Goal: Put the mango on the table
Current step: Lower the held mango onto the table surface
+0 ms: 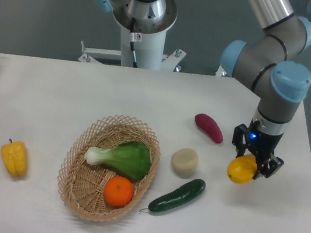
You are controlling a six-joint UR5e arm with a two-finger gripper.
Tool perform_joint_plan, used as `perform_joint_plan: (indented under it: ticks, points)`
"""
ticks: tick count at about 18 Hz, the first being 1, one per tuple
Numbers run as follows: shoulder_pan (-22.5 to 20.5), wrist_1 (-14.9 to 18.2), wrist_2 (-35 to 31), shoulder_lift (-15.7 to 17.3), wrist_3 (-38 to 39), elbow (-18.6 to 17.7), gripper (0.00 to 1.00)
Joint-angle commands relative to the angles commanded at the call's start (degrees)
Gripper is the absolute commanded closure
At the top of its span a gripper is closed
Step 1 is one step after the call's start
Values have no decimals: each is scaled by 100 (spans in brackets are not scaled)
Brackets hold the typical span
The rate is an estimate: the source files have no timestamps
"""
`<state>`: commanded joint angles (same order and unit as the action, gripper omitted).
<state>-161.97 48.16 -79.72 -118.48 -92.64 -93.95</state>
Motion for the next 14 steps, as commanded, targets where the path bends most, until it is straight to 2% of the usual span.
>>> perform_joint_plan:
  ticks: [6,14]
  points:
    - [-45,0,9,-44,35,-9,48]
    - [-19,-9,26,-290,27,-79,48]
